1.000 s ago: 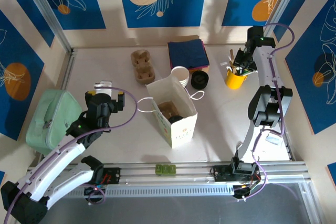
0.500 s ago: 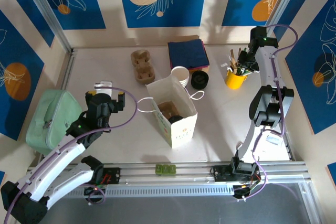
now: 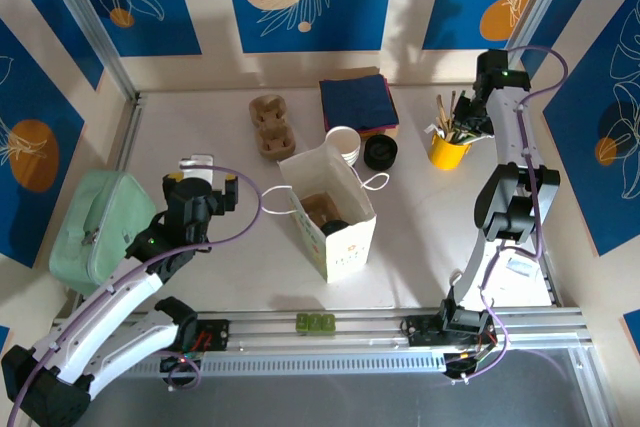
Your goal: Pack the takeout coffee
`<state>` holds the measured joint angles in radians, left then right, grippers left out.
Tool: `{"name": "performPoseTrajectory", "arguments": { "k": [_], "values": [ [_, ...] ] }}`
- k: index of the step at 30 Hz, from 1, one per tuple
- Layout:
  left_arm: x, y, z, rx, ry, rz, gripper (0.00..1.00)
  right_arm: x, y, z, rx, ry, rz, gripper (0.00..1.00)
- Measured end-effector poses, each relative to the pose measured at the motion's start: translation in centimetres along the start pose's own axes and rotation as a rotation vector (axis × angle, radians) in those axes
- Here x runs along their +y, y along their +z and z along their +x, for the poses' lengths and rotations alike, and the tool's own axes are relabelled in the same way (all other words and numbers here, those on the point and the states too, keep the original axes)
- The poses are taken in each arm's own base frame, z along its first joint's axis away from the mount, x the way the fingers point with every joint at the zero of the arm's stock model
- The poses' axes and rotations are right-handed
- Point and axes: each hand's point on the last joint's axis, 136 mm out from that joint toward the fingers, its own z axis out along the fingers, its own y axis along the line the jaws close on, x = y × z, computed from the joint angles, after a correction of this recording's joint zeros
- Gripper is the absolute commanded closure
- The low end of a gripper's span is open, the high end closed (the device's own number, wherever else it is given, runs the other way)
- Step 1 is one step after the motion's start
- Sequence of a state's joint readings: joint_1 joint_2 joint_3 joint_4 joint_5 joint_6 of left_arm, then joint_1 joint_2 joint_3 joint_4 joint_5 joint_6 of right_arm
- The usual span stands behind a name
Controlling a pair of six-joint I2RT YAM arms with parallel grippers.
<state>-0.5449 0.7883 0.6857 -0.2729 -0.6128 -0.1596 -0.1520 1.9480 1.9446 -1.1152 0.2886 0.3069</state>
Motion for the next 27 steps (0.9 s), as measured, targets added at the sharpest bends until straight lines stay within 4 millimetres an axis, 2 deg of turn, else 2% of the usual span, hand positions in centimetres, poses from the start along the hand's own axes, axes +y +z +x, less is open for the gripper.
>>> {"name": "performPoseTrajectory", "arguments": {
  "k": [8,13,23,27],
  "values": [
    [-0.1,0.0,0.0,0.002,-0.001,0.008,0.01,0.4,-2.4,-0.6,-0.020,-0.005,-0.009,0.84],
    [-0.5,0.4,0.4,0.020,0.010,0.014,0.01,0.8,-4.3,0.5,-0.013,-0.022,-0.013,0.85],
    [-1.3,0.7,0.4,0.034,-0.007,0.054,0.01,2.7,-10.4,2.4,-0.081,-0.093,-0.029,0.85],
    [-1.5,0.6,0.2,0.031,-0.011,0.063,0.01,2.8,-12.1,2.9,-0.102,-0.116,-0.022,0.86]
  ]
}}
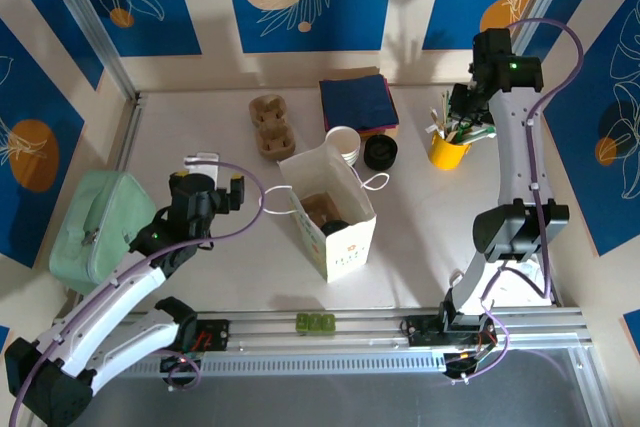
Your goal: Pack the takeout coffee
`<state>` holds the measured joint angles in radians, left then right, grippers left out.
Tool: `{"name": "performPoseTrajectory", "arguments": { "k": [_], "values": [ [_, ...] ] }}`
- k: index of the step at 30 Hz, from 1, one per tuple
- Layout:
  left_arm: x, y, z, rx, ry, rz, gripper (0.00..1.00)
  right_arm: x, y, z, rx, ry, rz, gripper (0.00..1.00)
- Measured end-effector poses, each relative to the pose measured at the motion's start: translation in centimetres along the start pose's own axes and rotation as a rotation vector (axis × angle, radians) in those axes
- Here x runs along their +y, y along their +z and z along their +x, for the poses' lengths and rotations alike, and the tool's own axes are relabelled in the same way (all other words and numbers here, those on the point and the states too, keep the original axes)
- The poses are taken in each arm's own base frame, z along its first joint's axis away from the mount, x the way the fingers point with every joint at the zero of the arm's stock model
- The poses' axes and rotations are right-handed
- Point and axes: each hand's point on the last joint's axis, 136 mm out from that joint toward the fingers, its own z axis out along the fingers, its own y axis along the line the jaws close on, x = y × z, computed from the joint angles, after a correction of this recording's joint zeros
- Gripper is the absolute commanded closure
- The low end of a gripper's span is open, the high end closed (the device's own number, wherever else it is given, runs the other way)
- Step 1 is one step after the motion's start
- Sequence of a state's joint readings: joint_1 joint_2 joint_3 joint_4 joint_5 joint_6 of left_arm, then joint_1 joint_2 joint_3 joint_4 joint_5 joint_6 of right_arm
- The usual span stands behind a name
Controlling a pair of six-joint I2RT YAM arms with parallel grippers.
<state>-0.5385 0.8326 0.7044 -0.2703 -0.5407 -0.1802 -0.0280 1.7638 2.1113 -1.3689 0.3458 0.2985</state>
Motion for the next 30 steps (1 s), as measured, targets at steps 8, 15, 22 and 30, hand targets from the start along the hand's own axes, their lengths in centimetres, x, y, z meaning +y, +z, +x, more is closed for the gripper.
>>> {"name": "performPoseTrajectory", "arguments": {
  "k": [8,15,22,30],
  "values": [
    [-0.3,-0.1,-0.2,-0.002,-0.009,0.018,0.01,-0.3,-2.7,0.4,-0.039,-0.032,0.030,0.86],
    [-0.3,-0.3,-1.0,-0.016,-0.017,0.020,0.01,1.6,-6.5,0.6,-0.112,-0.082,-0.058,0.84],
    [-0.4,-0.4,-1.0,-0.014,-0.024,0.028,0.01,6.4,-11.9,1.5,-0.191,-0.174,-0.239,0.85],
    [-0.6,-0.4,-1.0,-0.012,-0.033,0.039,0.01,11.8,-15.7,5.0,-0.175,-0.313,-0.417,0.86]
  ]
}}
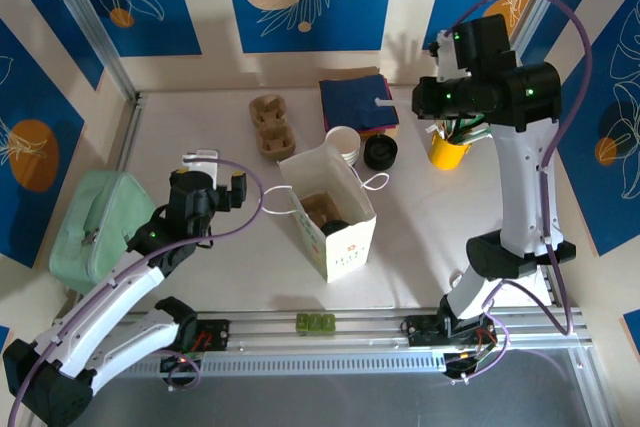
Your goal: Pack the takeout coffee
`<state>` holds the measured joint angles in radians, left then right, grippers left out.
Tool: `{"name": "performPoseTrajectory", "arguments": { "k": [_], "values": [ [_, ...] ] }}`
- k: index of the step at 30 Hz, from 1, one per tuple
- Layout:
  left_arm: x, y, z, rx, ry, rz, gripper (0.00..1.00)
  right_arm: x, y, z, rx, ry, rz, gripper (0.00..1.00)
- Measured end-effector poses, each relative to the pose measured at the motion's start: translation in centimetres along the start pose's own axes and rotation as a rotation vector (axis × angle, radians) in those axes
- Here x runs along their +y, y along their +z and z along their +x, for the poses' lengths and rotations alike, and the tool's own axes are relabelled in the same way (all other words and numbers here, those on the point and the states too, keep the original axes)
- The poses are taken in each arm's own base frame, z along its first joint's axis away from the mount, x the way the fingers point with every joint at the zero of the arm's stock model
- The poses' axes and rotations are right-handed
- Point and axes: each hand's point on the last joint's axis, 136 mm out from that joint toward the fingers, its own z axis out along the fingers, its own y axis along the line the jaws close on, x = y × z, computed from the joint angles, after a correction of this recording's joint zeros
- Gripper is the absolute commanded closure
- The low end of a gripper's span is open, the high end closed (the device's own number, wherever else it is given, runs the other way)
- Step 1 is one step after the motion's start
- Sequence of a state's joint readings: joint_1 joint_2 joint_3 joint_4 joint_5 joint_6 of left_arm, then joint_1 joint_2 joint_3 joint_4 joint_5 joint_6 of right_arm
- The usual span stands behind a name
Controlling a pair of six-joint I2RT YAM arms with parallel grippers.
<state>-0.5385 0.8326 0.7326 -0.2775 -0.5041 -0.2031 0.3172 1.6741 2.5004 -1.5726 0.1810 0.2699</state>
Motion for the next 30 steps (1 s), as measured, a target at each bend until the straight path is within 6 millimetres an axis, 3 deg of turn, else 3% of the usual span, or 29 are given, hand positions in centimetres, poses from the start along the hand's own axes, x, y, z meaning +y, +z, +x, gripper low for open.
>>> {"name": "performPoseTrajectory", "arguments": {
  "k": [8,11,22,26,30],
  "values": [
    [0.0,-0.3,-0.5,0.005,0.000,0.005,0.01,6.6,-0.5,3.3,0.085,-0.104,-0.150,0.87],
    [0.0,-0.5,-0.7,0.005,-0.004,0.006,0.01,8.0,-1.1,4.8,0.110,-0.140,-0.178,0.87],
    [-0.3,-0.5,-0.4,0.021,-0.028,0.022,0.00,8.1,-4.7,9.8,0.140,-0.175,-0.223,0.88],
    [-0.4,-0.5,-0.3,0.024,-0.028,0.029,0.01,8.4,-3.6,10.9,0.192,-0.186,-0.213,0.89],
    [-0.4,-0.5,-0.2,0.028,-0.029,0.029,0.01,9.9,-0.9,11.6,0.269,-0.225,-0.185,0.90]
  ]
}}
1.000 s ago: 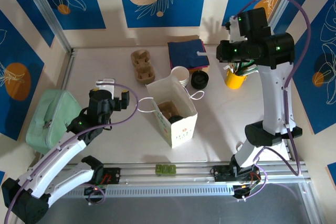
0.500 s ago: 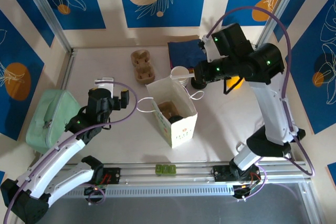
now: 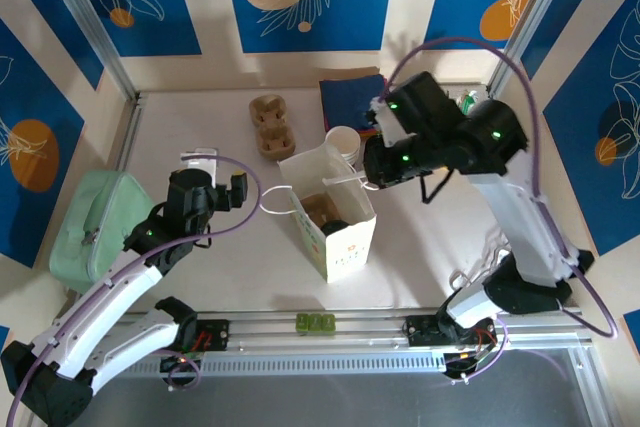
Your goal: Pack the takeout coffee
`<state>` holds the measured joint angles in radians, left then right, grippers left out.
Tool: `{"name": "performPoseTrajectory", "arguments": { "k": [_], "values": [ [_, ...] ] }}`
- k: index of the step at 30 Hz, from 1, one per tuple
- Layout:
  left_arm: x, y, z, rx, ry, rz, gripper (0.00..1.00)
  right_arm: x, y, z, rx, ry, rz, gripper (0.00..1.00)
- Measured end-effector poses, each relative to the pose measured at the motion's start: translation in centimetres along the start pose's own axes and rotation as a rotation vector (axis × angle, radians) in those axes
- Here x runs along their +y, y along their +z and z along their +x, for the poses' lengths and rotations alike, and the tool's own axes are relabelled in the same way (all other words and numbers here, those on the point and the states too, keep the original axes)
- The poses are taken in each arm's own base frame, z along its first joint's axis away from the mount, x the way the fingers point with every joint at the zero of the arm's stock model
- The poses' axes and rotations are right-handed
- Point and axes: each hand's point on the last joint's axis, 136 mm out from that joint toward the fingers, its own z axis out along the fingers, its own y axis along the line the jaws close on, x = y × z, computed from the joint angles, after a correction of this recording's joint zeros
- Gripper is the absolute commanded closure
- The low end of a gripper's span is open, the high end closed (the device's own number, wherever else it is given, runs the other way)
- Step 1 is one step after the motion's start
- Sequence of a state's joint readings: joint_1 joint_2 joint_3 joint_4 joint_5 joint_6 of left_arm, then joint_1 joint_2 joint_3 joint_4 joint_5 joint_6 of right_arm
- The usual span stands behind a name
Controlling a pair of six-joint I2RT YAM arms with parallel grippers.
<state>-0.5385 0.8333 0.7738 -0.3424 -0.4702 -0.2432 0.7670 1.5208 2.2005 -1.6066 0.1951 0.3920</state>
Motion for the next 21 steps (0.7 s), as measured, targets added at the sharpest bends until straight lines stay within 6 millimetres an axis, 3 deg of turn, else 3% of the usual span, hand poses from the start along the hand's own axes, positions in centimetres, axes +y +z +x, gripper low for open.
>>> {"name": "performPoseTrajectory", "arguments": {
  "k": [8,21],
  "values": [
    [-0.1,-0.4,0.1,0.004,-0.019,0.019,0.01,1.4,6.4,-2.7,0.100,-0.046,0.090,0.90],
    [-0.4,0.2,0.7,0.027,-0.008,0.019,0.01,2.0,10.7,-4.1,0.154,-0.057,0.125,0.86]
  ]
}}
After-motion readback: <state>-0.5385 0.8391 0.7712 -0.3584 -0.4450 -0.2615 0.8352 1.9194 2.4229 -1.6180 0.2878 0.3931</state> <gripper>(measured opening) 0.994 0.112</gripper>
